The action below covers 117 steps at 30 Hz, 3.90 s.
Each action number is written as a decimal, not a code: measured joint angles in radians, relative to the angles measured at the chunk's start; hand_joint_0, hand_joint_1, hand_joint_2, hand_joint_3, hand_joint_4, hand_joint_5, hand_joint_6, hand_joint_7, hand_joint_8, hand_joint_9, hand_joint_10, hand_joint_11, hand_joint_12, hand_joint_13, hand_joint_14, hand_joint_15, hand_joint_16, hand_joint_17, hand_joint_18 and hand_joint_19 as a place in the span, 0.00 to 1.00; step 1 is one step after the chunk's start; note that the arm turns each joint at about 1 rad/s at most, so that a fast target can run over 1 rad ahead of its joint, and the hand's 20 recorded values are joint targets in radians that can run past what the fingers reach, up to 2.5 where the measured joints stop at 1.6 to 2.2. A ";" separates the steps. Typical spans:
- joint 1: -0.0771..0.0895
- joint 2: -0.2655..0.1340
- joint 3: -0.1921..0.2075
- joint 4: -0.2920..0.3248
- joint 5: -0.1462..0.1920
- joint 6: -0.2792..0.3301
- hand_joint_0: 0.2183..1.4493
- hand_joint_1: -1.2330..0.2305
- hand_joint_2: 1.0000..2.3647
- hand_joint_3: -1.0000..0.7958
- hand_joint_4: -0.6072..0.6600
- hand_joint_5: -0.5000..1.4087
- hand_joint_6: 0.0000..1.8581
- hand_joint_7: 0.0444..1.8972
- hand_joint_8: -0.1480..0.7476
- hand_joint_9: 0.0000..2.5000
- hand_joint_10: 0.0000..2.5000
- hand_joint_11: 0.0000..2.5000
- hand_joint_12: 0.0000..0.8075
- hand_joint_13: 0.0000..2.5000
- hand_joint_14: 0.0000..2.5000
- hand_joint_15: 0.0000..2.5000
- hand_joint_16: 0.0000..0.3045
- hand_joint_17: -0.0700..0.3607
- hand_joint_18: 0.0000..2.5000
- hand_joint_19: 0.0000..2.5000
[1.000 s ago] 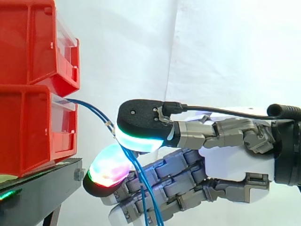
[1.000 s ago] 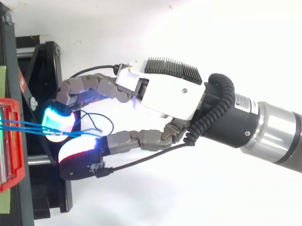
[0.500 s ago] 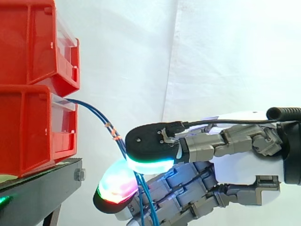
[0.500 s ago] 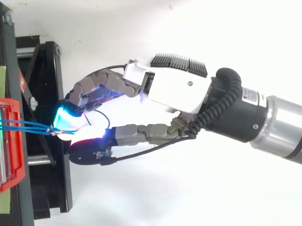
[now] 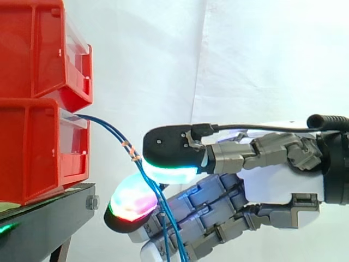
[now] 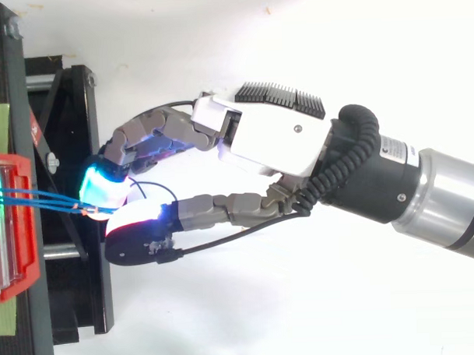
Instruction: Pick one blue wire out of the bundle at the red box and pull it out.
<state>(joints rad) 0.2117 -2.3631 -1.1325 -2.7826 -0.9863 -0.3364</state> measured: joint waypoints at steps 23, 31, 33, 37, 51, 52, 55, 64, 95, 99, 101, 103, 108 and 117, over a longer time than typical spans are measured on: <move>-0.009 0.000 0.037 -0.007 0.000 0.000 0.35 0.31 0.00 0.55 0.52 0.17 0.52 0.32 0.59 0.32 0.00 0.14 0.54 0.32 0.00 0.11 0.18 0.46 0.33 0.10; -0.008 0.013 0.038 -0.018 -0.002 0.007 0.33 0.30 0.01 0.56 0.38 0.18 0.50 0.40 0.54 0.37 0.00 0.12 0.54 0.35 0.00 0.12 0.19 0.46 0.35 0.12; -0.008 0.022 0.037 -0.035 -0.006 0.008 0.33 0.30 0.01 0.55 0.33 0.19 0.50 0.43 0.53 0.38 0.00 0.13 0.54 0.36 0.00 0.13 0.19 0.46 0.35 0.12; -0.006 0.052 0.037 -0.115 -0.024 0.025 0.38 0.28 0.01 0.56 0.23 0.19 0.52 0.54 0.51 0.39 0.00 0.14 0.51 0.38 0.00 0.15 0.16 0.42 0.36 0.14; 0.002 0.082 0.038 -0.274 -0.133 0.126 0.39 0.28 0.01 0.36 0.38 0.20 0.51 0.57 0.51 0.43 0.00 0.14 0.49 0.40 0.01 0.17 0.15 0.41 0.36 0.16; 0.003 0.083 0.038 -0.275 -0.139 0.130 0.39 0.28 0.01 0.35 0.39 0.21 0.51 0.58 0.51 0.44 0.00 0.15 0.50 0.41 0.01 0.18 0.15 0.40 0.36 0.15; 0.003 0.088 0.038 -0.283 -0.146 0.136 0.43 0.26 0.01 0.38 0.43 0.21 0.51 0.61 0.55 0.45 0.00 0.17 0.51 0.43 0.01 0.19 0.15 0.40 0.38 0.15; 0.003 0.111 0.038 -0.351 -0.161 0.142 0.49 0.27 0.01 0.40 0.42 0.19 0.54 0.56 0.56 0.41 0.00 0.21 0.51 0.40 0.01 0.20 0.15 0.41 0.34 0.18; 0.007 0.116 0.039 -0.380 -0.175 0.236 0.34 0.32 0.00 0.29 0.54 0.20 0.49 0.61 0.52 0.44 0.00 0.13 0.51 0.40 0.01 0.17 0.16 0.42 0.35 0.16; 0.011 0.118 0.040 -0.381 -0.174 0.251 0.39 0.25 0.01 0.40 0.50 0.21 0.50 0.63 0.54 0.45 0.00 0.14 0.51 0.40 0.01 0.17 0.16 0.42 0.35 0.15; 0.012 0.119 0.039 -0.381 -0.174 0.257 0.43 0.23 0.01 0.43 0.56 0.21 0.50 0.70 0.57 0.44 0.00 0.15 0.52 0.40 0.01 0.17 0.16 0.42 0.35 0.14; 0.013 0.120 0.039 -0.383 -0.174 0.262 0.44 0.23 0.01 0.43 0.52 0.21 0.51 0.66 0.57 0.43 0.00 0.15 0.52 0.40 0.01 0.17 0.16 0.42 0.35 0.14; 0.013 0.120 0.040 -0.391 -0.173 0.265 0.43 0.24 0.01 0.41 0.49 0.20 0.52 0.62 0.56 0.42 0.00 0.15 0.51 0.39 0.01 0.17 0.16 0.42 0.35 0.15; 0.014 0.120 0.040 -0.400 -0.174 0.267 0.39 0.25 0.01 0.37 0.50 0.20 0.52 0.55 0.56 0.43 0.00 0.16 0.52 0.39 0.01 0.17 0.16 0.42 0.35 0.15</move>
<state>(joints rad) 0.2258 -2.2427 -1.0923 -3.1826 -1.1605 -0.0694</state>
